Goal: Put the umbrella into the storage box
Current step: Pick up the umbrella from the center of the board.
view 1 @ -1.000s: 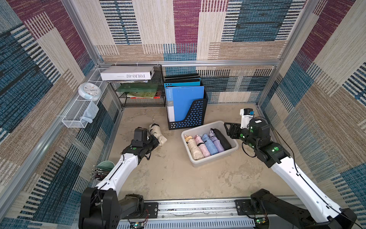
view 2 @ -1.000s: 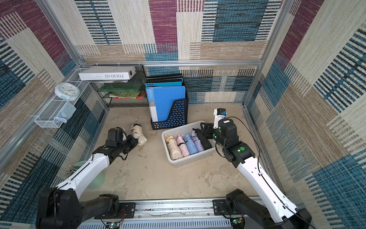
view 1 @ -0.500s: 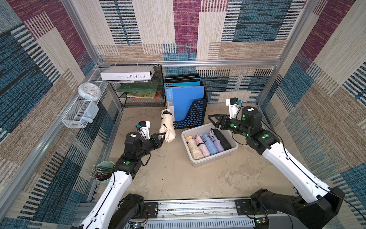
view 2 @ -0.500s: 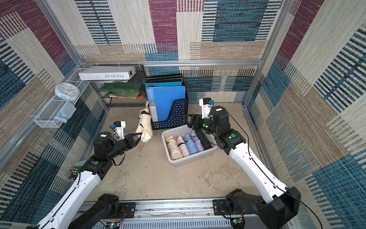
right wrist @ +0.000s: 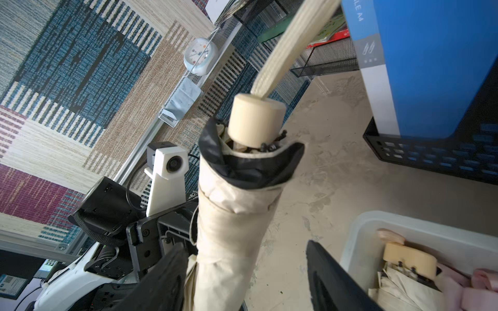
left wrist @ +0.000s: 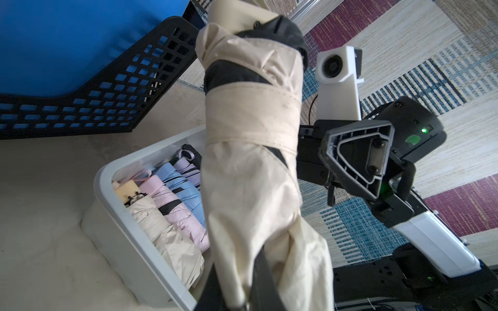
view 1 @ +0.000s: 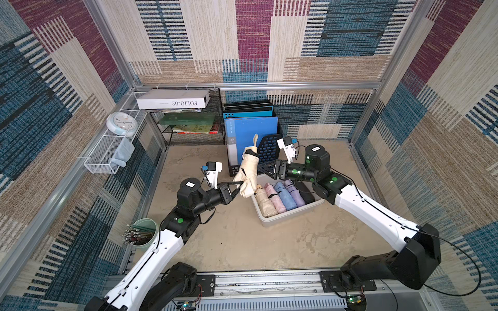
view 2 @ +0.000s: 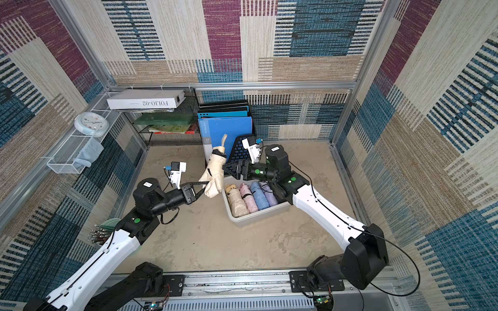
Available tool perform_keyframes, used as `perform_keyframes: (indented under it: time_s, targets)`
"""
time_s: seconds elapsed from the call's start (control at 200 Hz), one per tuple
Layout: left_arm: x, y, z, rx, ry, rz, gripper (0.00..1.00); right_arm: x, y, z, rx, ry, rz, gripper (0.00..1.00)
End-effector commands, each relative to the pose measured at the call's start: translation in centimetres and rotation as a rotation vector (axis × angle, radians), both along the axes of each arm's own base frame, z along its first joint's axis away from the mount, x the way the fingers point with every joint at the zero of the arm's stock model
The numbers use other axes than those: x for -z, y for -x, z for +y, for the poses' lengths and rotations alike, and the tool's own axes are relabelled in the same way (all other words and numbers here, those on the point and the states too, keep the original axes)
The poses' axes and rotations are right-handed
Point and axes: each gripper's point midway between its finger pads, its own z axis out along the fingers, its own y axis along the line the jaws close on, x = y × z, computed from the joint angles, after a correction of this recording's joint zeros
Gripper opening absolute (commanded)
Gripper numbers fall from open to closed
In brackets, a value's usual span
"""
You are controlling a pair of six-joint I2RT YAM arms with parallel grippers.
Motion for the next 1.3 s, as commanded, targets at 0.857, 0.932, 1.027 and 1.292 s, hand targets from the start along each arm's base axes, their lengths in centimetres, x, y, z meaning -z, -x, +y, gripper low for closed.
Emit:
perform_keyframes:
  time_s: [0.857,0.932,1.027,1.292]
  targets:
    - [-0.8,-0.5,-1.8,0.007,-0.055,-0.034,0.62,-0.5,-1.8,1.5,0.075,-0.073,0.035,0.23]
    - [-0.8,-0.7,-1.6,-0.008,-0.064,-0.027,0.73,-0.1,-2.1,1.1,0.096,-0.047,0.031,0.22]
    - [-0.8,-0.8,-1.4,-0.020,-0.075,-0.020,0.96,1.2,-2.4,0.2,0.129,0.040,0.022,0.21]
    - [0.8,-1.4,-0.1,-0.103,-0.161,0.026,0.97,5.5,-2.1,-6.4,0.252,0.366,-0.050,0.20]
